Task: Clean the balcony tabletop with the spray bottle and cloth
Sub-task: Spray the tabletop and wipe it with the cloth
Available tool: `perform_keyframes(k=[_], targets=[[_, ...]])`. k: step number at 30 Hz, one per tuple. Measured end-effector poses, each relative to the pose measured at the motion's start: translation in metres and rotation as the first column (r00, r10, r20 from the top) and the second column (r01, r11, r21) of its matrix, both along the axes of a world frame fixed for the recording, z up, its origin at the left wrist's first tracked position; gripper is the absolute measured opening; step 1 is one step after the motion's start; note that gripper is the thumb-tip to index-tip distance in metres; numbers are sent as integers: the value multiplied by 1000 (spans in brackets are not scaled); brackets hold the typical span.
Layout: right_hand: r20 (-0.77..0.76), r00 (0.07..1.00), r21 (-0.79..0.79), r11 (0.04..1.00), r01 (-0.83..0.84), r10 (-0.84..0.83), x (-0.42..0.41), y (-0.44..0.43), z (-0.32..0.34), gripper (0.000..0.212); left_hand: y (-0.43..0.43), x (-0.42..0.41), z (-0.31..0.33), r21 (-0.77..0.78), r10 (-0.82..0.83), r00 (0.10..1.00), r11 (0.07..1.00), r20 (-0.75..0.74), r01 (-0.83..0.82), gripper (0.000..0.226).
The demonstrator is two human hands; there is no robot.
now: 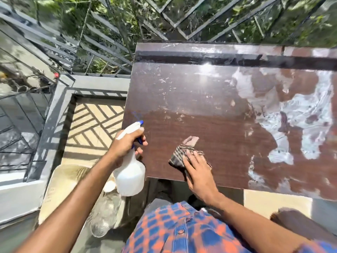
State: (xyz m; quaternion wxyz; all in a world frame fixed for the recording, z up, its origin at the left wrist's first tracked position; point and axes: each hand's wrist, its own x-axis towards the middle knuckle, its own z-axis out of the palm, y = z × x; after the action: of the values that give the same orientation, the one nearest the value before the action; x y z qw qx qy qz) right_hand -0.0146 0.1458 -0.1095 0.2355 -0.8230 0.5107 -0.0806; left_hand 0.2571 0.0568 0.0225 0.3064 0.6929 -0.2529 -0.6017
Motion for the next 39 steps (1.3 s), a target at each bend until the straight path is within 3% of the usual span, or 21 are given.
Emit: perform_keyframes(k=[3, 5, 8, 10, 13, 17, 21, 23, 25, 27, 29, 32, 34, 37, 39], targets=[[36, 939, -3, 940, -341, 341, 68, -17, -3, 68, 21, -8, 1, -26, 26, 999, 999, 25, -25, 30], [60, 877, -4, 878, -478, 477, 115, -25, -5, 56, 36, -13, 2, -55, 67, 998, 996, -17, -68, 26], [90, 844, 135, 833, -536, 529, 147, -36, 9, 41, 57, -15, 3, -27, 150, 989, 988, 7, -150, 28], [119, 809, 67, 808, -585, 576, 142, -39, 8, 35, 67, -15, 3, -35, 164, 986, 986, 16, -164, 27], [127, 716, -45, 725, -688, 687, 93, -38, -3, 45, 77, -20, 2, -46, 177, 984, 983, 7, -176, 26], [78, 834, 5, 836, -549, 546, -34, -17, -3, 56, 71, -45, 3, -45, 188, 982, 981, -3, -188, 24], [39, 953, 182, 936, -302, 300, -138, 19, 15, 55, 54, -76, 1, -14, 109, 994, 994, -23, -109, 27], [27, 978, 213, 955, -207, 206, -165, 35, 21, 53, 44, -95, 0, -4, 46, 998, 999, -44, -46, 29], [51, 994, 199, 974, -105, 96, -173, 47, 26, 66, 37, -113, -1, 9, -21, 999, 1000, -47, 21, 30], [135, 979, 216, 969, 120, -151, -165, 55, 42, 70, 33, -134, 1, 21, -71, 994, 997, -81, 73, 30], [282, 841, 265, 880, 395, -462, -155, 59, 63, 52, 32, -156, 5, 16, -123, 984, 992, -131, 126, 31], [442, 510, 416, 672, 612, -738, -154, 64, 87, 40, 36, -185, 8, 44, -225, 964, 971, -138, 233, 27], [503, 310, 489, 561, 668, -807, -165, 68, 94, 41, 43, -202, 4, 66, -271, 944, 956, -189, 287, 9], [537, 65, 558, 412, 720, -841, -192, 77, 94, 47, 58, -224, -7, 107, -415, 893, 893, -177, 436, 17], [529, -39, 588, 333, 737, -848, -217, 82, 90, 47, 69, -238, -14, 115, -525, 841, 834, -133, 539, 12]])
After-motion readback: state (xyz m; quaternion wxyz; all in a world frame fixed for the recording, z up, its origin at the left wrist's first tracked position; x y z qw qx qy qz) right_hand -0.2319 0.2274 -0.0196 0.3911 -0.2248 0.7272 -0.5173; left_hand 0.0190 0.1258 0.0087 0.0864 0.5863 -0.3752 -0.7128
